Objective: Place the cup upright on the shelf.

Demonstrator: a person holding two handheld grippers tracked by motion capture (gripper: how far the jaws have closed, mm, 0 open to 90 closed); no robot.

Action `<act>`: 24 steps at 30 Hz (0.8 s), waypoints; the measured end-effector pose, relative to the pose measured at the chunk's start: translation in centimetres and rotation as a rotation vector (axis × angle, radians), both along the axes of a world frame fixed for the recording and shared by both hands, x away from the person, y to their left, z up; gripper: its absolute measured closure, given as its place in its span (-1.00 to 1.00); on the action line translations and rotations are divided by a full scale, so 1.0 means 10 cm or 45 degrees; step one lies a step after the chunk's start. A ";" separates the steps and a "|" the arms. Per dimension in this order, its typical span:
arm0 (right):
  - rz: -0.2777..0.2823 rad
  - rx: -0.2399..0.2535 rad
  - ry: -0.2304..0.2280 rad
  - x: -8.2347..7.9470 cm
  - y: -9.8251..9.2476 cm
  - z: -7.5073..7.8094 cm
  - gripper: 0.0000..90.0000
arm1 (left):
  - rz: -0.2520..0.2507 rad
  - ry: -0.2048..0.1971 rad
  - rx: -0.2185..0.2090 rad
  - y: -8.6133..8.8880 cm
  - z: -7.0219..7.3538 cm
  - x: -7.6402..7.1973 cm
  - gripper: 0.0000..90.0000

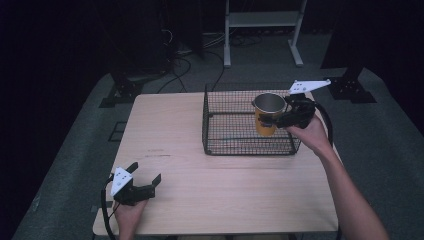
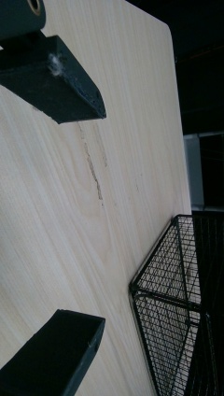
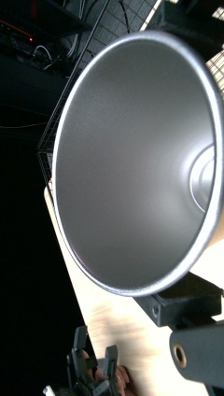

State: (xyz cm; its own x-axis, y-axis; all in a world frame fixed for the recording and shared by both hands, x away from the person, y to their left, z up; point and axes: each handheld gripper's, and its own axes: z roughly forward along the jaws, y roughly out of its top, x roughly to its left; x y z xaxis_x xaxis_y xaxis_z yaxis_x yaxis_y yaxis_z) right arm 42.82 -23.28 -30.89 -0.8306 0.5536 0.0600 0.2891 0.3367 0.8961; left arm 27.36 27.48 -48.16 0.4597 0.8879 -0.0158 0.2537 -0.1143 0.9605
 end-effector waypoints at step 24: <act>0.010 -0.047 0.044 0.53 0.31 -0.11 -0.72 | -0.005 -0.002 -0.006 0.00 0.00 0.00 -0.96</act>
State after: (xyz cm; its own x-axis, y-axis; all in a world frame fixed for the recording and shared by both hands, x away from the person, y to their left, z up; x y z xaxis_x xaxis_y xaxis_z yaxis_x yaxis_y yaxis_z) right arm 48.11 -20.22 -31.97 -0.8328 0.5494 0.0687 0.3170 0.3714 0.8727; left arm 27.36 27.51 -48.16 0.4632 0.8861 -0.0192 0.2514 -0.1106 0.9615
